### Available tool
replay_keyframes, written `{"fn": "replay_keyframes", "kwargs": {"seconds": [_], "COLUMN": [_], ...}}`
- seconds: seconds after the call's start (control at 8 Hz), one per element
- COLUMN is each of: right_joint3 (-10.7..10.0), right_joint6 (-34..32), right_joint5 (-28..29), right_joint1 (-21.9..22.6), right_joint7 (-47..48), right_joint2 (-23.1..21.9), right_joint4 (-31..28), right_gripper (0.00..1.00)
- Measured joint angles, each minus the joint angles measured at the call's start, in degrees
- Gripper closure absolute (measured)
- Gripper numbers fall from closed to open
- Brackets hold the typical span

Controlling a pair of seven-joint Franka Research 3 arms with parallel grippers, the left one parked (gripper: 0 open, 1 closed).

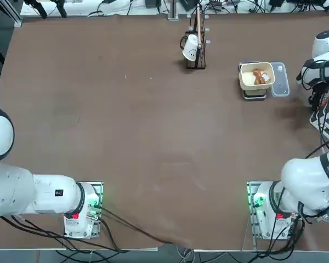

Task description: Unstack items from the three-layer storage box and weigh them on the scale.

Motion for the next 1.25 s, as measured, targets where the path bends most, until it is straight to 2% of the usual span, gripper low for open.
{"fn": "replay_keyframes", "kwargs": {"seconds": [0.75, 1.0, 1.25], "right_joint3": [0.28, 1.34, 2.41], "right_joint6": [-0.08, -0.11, 0.00], "right_joint5": [0.49, 1.60, 2.74], "right_joint1": [0.01, 0.35, 2.61], "right_joint7": [0.21, 0.21, 0.95], "right_joint2": [-0.01, -0.01, 0.01], "right_joint4": [0.23, 0.75, 1.60], "right_gripper": [0.89, 0.89, 0.89]}}
